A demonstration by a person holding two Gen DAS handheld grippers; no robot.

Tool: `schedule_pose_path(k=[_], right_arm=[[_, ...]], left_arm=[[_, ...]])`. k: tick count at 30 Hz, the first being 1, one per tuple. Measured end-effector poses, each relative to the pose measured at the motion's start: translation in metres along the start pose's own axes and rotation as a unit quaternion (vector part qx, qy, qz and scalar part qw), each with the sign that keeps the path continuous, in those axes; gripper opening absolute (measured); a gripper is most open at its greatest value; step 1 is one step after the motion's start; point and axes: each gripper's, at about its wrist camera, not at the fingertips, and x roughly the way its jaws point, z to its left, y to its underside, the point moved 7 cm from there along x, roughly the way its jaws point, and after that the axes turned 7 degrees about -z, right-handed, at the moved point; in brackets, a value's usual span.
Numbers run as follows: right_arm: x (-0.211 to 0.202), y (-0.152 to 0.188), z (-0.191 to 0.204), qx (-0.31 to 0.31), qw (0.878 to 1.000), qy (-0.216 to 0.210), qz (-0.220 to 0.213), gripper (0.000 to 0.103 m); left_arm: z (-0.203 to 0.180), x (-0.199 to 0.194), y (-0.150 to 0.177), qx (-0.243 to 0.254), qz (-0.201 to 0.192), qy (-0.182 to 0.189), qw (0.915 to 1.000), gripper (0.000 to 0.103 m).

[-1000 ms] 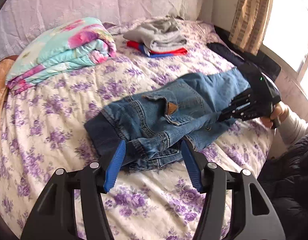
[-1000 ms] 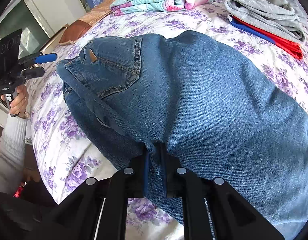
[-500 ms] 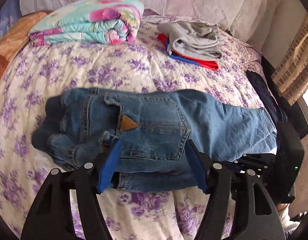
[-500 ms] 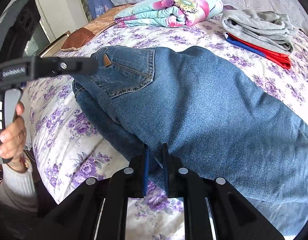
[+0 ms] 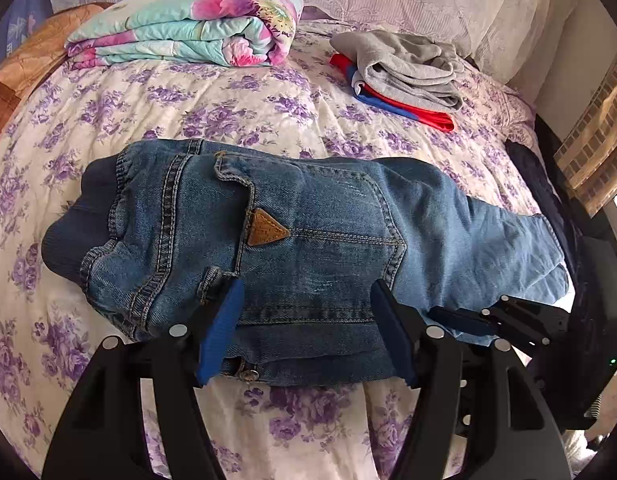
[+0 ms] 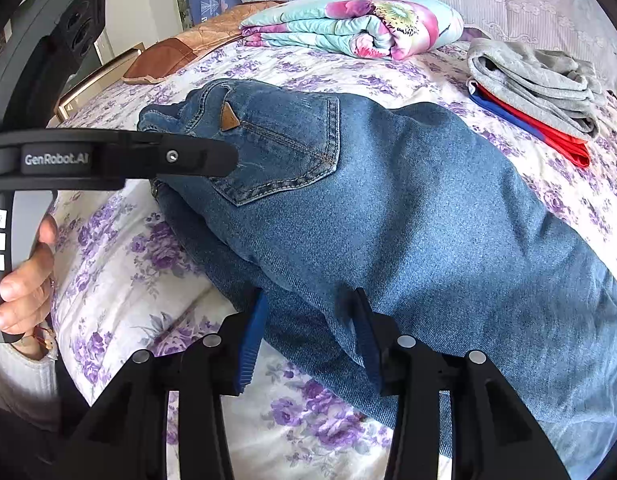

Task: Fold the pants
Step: 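Lower the flipped jeans flat onto the bed with both tools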

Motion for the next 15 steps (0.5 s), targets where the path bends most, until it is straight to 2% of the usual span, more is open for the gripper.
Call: schedule_pose_path(k=[2, 3, 4, 7, 11, 15], right_arm=[[0.0, -0.003, -0.003, 0.012, 1.0, -0.004, 0.001, 0.027], [0.001, -0.004, -0.004, 0.005, 1.0, 0.006, 0.002, 0.013], [0.002, -0.004, -0.005, -0.004, 1.0, 0.023, 0.002, 0.01], [-0.004, -0.004, -0.002, 0.004, 1.0, 0.023, -0.006, 0.008], [-0.03, -0.008, 0.008, -0.001, 1.0, 0.002, -0.017, 0.008], [-0.005, 0.008, 0.006, -0.005, 1.0, 0.005, 0.021, 0.009]], left_arm=[[0.003, -0.001, 0.0, -0.012, 0.001, 0.02, 0.9997, 0.063], [0.004, -0.002, -0.001, -0.016, 0.001, 0.027, 0.9995, 0.063], [0.005, -0.002, -0.001, -0.019, 0.001, 0.032, 0.9993, 0.063], [0.005, -0.003, 0.0, -0.019, 0.002, 0.029, 0.9994, 0.061], [0.005, -0.011, 0.003, -0.015, 0.01, 0.02, 0.9996, 0.061], [0.007, 0.002, 0.012, -0.004, 0.033, -0.002, 0.9994, 0.061]])
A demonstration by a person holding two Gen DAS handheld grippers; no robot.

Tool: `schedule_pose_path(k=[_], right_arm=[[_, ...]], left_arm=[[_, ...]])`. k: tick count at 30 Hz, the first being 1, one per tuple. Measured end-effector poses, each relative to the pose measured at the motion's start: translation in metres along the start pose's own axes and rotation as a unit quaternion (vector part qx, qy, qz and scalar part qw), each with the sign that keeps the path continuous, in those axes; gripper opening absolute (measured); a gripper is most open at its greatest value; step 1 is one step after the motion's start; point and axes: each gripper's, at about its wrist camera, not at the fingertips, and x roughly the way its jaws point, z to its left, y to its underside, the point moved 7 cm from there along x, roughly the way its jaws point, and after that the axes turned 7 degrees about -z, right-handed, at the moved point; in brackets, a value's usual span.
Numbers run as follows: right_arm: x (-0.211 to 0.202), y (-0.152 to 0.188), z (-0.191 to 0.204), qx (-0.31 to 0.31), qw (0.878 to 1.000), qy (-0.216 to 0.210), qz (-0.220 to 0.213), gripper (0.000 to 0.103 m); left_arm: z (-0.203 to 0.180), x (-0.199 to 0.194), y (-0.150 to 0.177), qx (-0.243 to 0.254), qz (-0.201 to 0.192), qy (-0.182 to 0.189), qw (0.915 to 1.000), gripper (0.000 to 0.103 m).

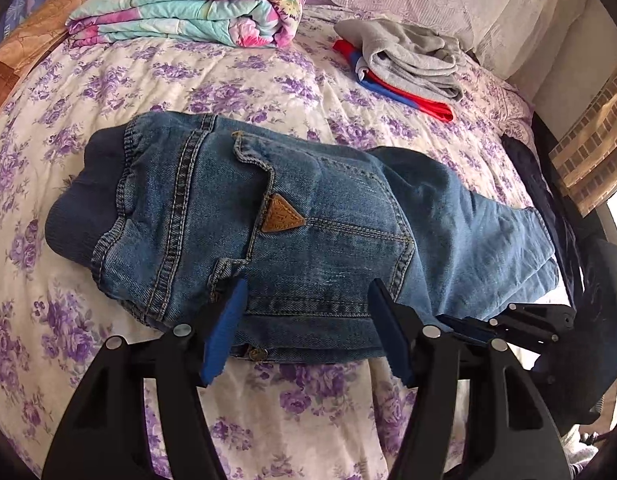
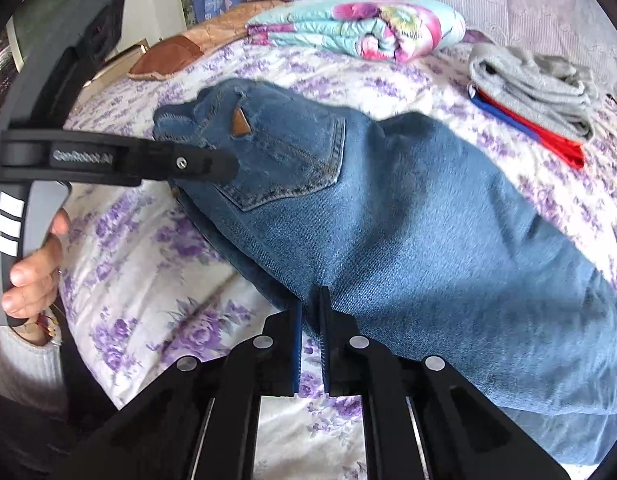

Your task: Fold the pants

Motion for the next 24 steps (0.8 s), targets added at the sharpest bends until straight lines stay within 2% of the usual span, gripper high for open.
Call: schedule_pose_path(k=[2, 3, 4, 6, 7, 11, 15, 18, 20, 21, 22, 23, 24], right_arm=[[0.009, 0.003, -0.001, 0.002, 1.0, 0.006, 0.004, 0.011], [0.005, 0.001, 0.0, 0.006, 1.0, 0.004, 0.004, 0.016], [0.001, -0.001, 0.001, 0.014, 1.0, -0.006, 0.009, 0.029], [-0.011, -0.005, 0.002, 0.042, 0.998, -0.045, 0.01, 0.037], [-0.017, -0.009, 0.003, 0.049, 0.997, -0.052, 0.001, 0.037], [-0.021, -0.025, -0.003, 0.07, 0.997, -0.019, -0.025, 0.037], [0.016, -0.022, -0.01, 0.098, 0.995, -0.015, 0.012, 0.034], [0.015, -0.021, -0.014, 0.118, 0.993, -0.02, 0.011, 0.033], [-0.006, -0.021, -0.031, 0.158, 0.987, -0.035, -0.001, 0.034], [-0.024, -0.021, -0.046, 0.184, 0.982, -0.035, -0.021, 0.038], [-0.045, -0.017, -0.068, 0.216, 0.975, -0.029, -0.041, 0.048], [-0.066, -0.01, -0.094, 0.256, 0.964, -0.019, -0.061, 0.054], [-0.088, 0.001, -0.124, 0.305, 0.949, -0.005, -0.084, 0.06]], left_arm=[[-0.004, 0.003, 0.004, 0.019, -0.008, -0.022, 0.9995, 0.061], [-0.006, 0.003, 0.006, 0.03, -0.013, -0.037, 0.9988, 0.061], [-0.008, 0.004, 0.008, 0.039, -0.017, -0.049, 0.9979, 0.061], [-0.008, 0.003, 0.01, 0.048, -0.027, -0.062, 0.9965, 0.061], [-0.008, 0.003, 0.01, 0.048, -0.03, -0.064, 0.9964, 0.061], [-0.006, 0.001, 0.01, 0.04, -0.042, -0.063, 0.9963, 0.061], [-0.006, 0.0, 0.011, 0.044, -0.049, -0.062, 0.9959, 0.061], [-0.005, -0.002, 0.012, 0.051, -0.057, -0.081, 0.9938, 0.05], [-0.002, -0.004, 0.012, 0.047, -0.06, -0.078, 0.9941, 0.045], [0.001, -0.006, 0.012, 0.04, -0.06, -0.073, 0.9947, 0.041], [0.004, -0.008, 0.012, 0.033, -0.061, -0.071, 0.9951, 0.036], [0.007, -0.009, 0.011, 0.025, -0.06, -0.062, 0.996, 0.034], [0.01, -0.01, 0.011, 0.02, -0.059, -0.051, 0.9967, 0.033]])
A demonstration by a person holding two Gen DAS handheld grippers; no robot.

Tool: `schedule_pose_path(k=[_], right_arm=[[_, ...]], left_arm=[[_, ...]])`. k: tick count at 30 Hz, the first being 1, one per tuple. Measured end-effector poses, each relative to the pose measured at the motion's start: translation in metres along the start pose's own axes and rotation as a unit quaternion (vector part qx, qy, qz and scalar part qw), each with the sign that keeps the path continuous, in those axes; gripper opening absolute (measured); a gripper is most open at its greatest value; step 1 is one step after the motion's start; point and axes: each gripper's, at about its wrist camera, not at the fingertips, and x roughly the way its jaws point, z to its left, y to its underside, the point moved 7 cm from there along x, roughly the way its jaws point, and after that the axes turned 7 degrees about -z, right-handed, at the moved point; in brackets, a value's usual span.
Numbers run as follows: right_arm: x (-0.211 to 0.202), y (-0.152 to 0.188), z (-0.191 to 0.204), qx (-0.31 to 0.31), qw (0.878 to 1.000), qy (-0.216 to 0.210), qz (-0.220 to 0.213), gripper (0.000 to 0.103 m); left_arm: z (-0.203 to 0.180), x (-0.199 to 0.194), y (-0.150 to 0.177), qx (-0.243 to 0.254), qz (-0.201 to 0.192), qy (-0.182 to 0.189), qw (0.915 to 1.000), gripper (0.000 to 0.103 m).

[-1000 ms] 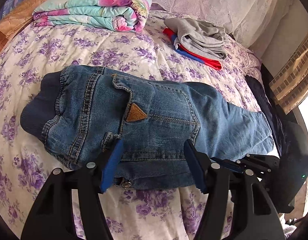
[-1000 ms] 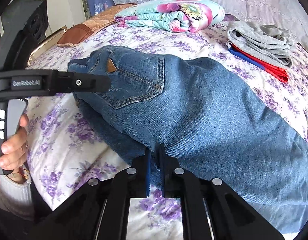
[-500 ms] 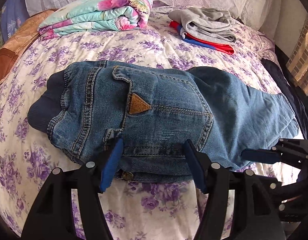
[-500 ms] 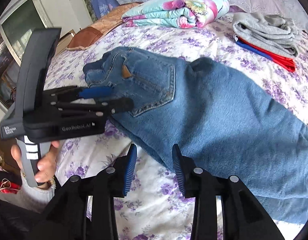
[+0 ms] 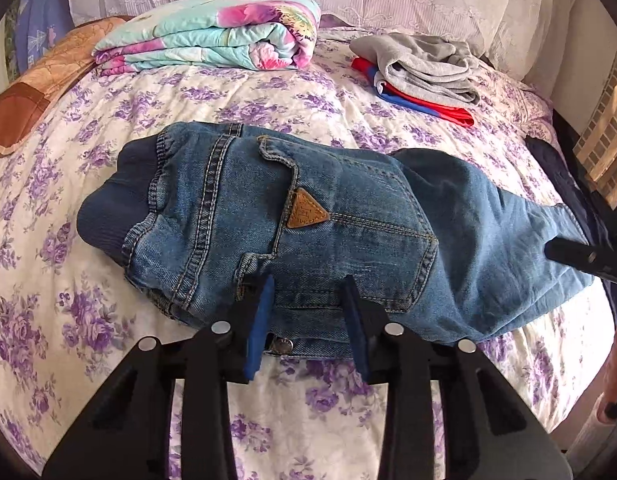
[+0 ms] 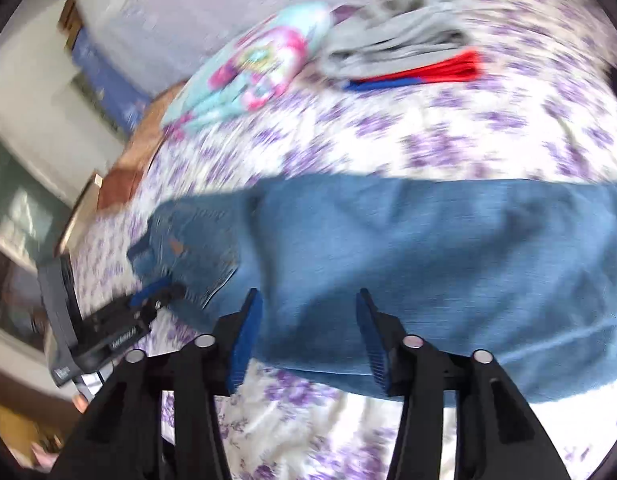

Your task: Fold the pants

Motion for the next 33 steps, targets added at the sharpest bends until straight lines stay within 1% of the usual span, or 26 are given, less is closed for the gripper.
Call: schedule_pose_path(k=[1, 2, 4, 5, 6, 7, 10, 11, 13, 17, 18, 19, 20, 21, 22, 24, 27, 28, 30, 31, 33], right_arm=[[-0.024, -0.01, -0.035, 0.056, 0.998, 0.016, -0.031, 0.06], [-0.048, -0.016, -0.071, 0.105, 0.992, 0.036, -0.058, 0.06], [-0.087, -0.019, -0.139, 0.183, 0.974, 0.088, -0.097, 0.06], [-0.102, -0.018, -0.167, 0.213, 0.965, 0.107, -0.111, 0.061], [-0.112, -0.016, -0.189, 0.236, 0.958, 0.115, -0.119, 0.061], [-0.117, -0.014, -0.21, 0.26, 0.951, 0.113, -0.122, 0.062], [-0.113, -0.008, -0.249, 0.313, 0.937, 0.098, -0.117, 0.061], [-0.108, -0.007, -0.256, 0.322, 0.935, 0.091, -0.114, 0.061], [-0.095, -0.008, -0.264, 0.328, 0.936, 0.068, -0.106, 0.061], [-0.066, -0.027, -0.278, 0.334, 0.935, 0.055, -0.105, 0.06], [-0.063, -0.032, -0.28, 0.332, 0.935, 0.058, -0.11, 0.052], [-0.064, -0.035, -0.28, 0.326, 0.936, 0.069, -0.114, 0.025], [-0.067, -0.038, -0.28, 0.316, 0.937, 0.086, -0.122, 0.01], [-0.071, -0.042, -0.277, 0.309, 0.939, 0.075, -0.133, 0.009], [-0.08, -0.043, -0.274, 0.309, 0.938, 0.069, -0.144, 0.009], [-0.104, -0.045, -0.263, 0.298, 0.936, 0.069, -0.172, 0.008], [-0.141, -0.038, -0.243, 0.289, 0.934, 0.049, -0.205, 0.008], [-0.152, -0.033, -0.238, 0.283, 0.934, 0.05, -0.211, 0.008], [-0.163, -0.02, -0.236, 0.273, 0.936, 0.064, -0.214, 0.008], [-0.161, -0.012, -0.24, 0.273, 0.936, 0.075, -0.21, 0.008], [-0.147, 0.006, -0.258, 0.287, 0.934, 0.097, -0.19, 0.009]], left_arm=[[0.002, 0.0, 0.0, -0.003, 0.0, 0.007, 1.0, 0.032], [0.003, 0.0, 0.0, -0.004, -0.001, 0.012, 0.9999, 0.031], [0.003, 0.0, 0.0, -0.003, -0.003, 0.018, 0.9998, 0.03], [0.003, 0.0, 0.0, -0.004, -0.002, 0.02, 0.9998, 0.03], [0.004, 0.0, 0.0, -0.006, -0.001, 0.022, 0.9997, 0.03], [0.004, 0.0, -0.001, -0.006, 0.001, 0.024, 0.9997, 0.029], [0.005, 0.001, -0.002, -0.009, 0.006, 0.026, 0.9996, 0.029], [0.005, 0.001, -0.002, -0.011, 0.007, 0.024, 0.9996, 0.029], [0.006, 0.001, -0.002, -0.015, 0.009, 0.021, 0.9996, 0.029], [0.006, 0.001, -0.001, -0.023, 0.011, 0.017, 0.9995, 0.029], [0.006, 0.001, -0.001, -0.027, 0.012, 0.018, 0.9994, 0.029], [0.007, 0.002, -0.002, -0.03, 0.014, 0.019, 0.9993, 0.029], [0.007, 0.002, -0.002, -0.033, 0.015, 0.02, 0.9991, 0.029], [0.008, 0.002, -0.002, -0.036, 0.018, 0.021, 0.999, 0.028], [0.009, 0.002, -0.002, -0.037, 0.021, 0.022, 0.9989, 0.028], [0.008, 0.003, -0.004, -0.03, 0.029, 0.022, 0.9989, 0.027], [0.004, 0.005, -0.007, 0.003, 0.04, 0.014, 0.9991, 0.027], [0.002, 0.005, -0.007, 0.015, 0.043, 0.01, 0.9989, 0.027], [0.0, 0.006, -0.008, 0.033, 0.047, 0.006, 0.9983, 0.027], [0.0, 0.006, -0.008, 0.038, 0.048, 0.006, 0.9981, 0.027], [0.001, 0.006, -0.007, 0.037, 0.049, 0.011, 0.998, 0.027]])
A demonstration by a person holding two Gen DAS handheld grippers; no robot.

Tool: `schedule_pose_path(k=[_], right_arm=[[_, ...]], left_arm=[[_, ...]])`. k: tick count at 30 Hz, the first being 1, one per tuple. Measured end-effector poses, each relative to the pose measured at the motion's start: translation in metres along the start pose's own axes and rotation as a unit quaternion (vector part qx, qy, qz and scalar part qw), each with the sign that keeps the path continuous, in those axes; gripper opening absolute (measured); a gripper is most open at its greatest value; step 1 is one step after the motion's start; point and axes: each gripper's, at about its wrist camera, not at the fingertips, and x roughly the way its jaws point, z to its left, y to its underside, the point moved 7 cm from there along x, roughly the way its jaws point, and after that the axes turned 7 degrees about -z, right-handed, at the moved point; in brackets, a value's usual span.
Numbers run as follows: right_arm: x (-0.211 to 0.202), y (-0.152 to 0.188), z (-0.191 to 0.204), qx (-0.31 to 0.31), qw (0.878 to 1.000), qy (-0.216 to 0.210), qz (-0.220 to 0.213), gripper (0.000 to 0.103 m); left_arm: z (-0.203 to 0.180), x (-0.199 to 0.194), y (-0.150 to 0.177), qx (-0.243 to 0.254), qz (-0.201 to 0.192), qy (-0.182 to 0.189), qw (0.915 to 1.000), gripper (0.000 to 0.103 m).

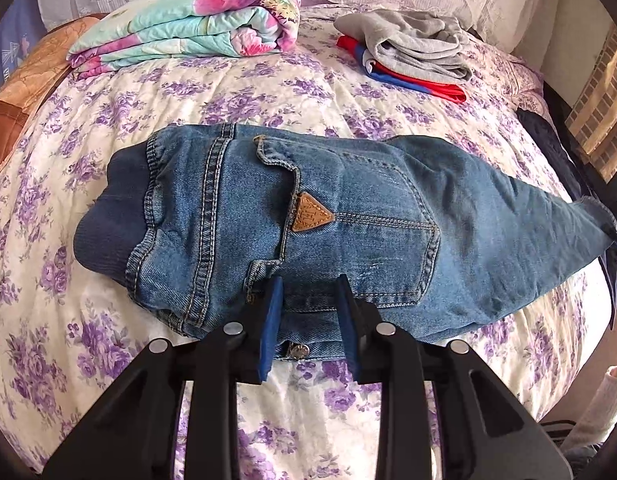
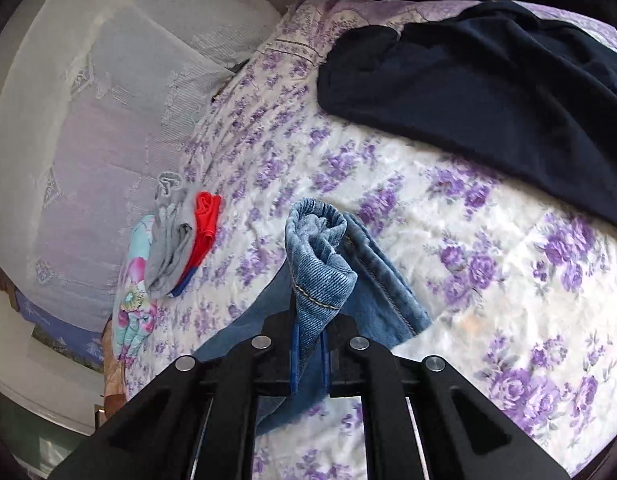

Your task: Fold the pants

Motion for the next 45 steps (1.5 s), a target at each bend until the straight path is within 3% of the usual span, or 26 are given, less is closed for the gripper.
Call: schedule_pose_path(k=[3, 5, 7, 8, 9, 10, 12, 14, 15, 18, 21, 22, 26, 30, 33, 39, 43, 45], right_arm=[[0.03, 0.021, -0.035, 0.008, 0.999, 0.04, 0.033, 0.009], [0.029, 0.022, -0.035, -0.007, 0.999, 0.035, 0.026, 0.013], [0.019, 0.018, -0.03, -0.018, 0.999, 0.032, 0.022, 0.025], [0.011, 0.015, -0.029, -0.023, 0.999, 0.037, 0.012, 0.031], [0.0, 0.011, -0.029, -0.036, 0.998, 0.055, -0.009, 0.045], [-0.013, 0.006, -0.028, -0.058, 0.994, 0.079, -0.041, 0.052], [-0.038, 0.0, -0.026, -0.101, 0.983, 0.117, -0.095, 0.054], [-0.052, -0.001, -0.021, -0.122, 0.978, 0.122, -0.116, 0.055], [-0.054, 0.002, -0.016, -0.13, 0.979, 0.112, -0.114, 0.055], [-0.045, 0.02, 0.005, -0.166, 0.979, 0.082, -0.082, 0.058], [-0.02, 0.053, 0.044, -0.221, 0.974, 0.049, -0.027, 0.06], [-0.009, 0.066, 0.063, -0.248, 0.968, 0.027, 0.0, 0.061], [0.029, 0.118, 0.156, -0.347, 0.93, -0.062, 0.104, 0.067], [0.07, 0.167, 0.253, -0.437, 0.865, -0.151, 0.196, 0.076], [0.109, 0.199, 0.303, -0.493, 0.821, -0.163, 0.237, 0.076], [0.165, 0.236, 0.327, -0.559, 0.758, -0.153, 0.298, 0.076], [0.18, 0.253, 0.315, -0.532, 0.738, -0.165, 0.381, 0.078], [0.175, 0.264, 0.31, -0.528, 0.718, -0.181, 0.415, 0.078]], left_arm=[[0.001, -0.001, 0.0, -0.005, 0.004, 0.004, 1.0, 0.027], [0.0, -0.006, 0.0, -0.001, 0.002, -0.011, 0.9999, 0.027], [-0.003, -0.019, -0.003, 0.014, -0.008, -0.044, 0.9989, 0.026], [-0.006, -0.028, -0.006, 0.02, -0.018, -0.053, 0.9982, 0.026], [-0.013, -0.039, -0.011, 0.024, -0.032, -0.049, 0.998, 0.024], [-0.02, -0.05, -0.016, 0.025, -0.047, -0.038, 0.9979, 0.024], [-0.041, -0.065, -0.027, 0.029, -0.07, -0.012, 0.9971, 0.025], [-0.064, -0.06, -0.035, 0.037, -0.068, 0.007, 0.9969, 0.035], [-0.075, -0.05, -0.037, 0.041, -0.062, 0.012, 0.9972, 0.042], [-0.105, -0.001, -0.029, 0.053, -0.013, 0.032, 0.998, 0.042], [-0.11, 0.051, -0.001, 0.046, 0.057, 0.023, 0.9971, 0.027], [-0.107, 0.058, 0.005, 0.042, 0.055, 0.019, 0.9974, 0.026], [-0.094, 0.049, 0.013, 0.023, 0.034, 0.045, 0.9981, 0.014], [-0.081, 0.048, 0.015, -0.013, 0.026, 0.081, 0.9963, 0.006], [-0.081, 0.046, 0.017, -0.007, 0.008, 0.086, 0.9962, 0.005], [-0.08, 0.044, 0.019, 0.001, -0.002, 0.096, 0.9954, 0.005], [-0.074, 0.046, 0.017, -0.034, 0.007, 0.141, 0.9894, 0.005], [-0.073, 0.046, 0.018, -0.037, 0.008, 0.146, 0.9886, 0.005]])
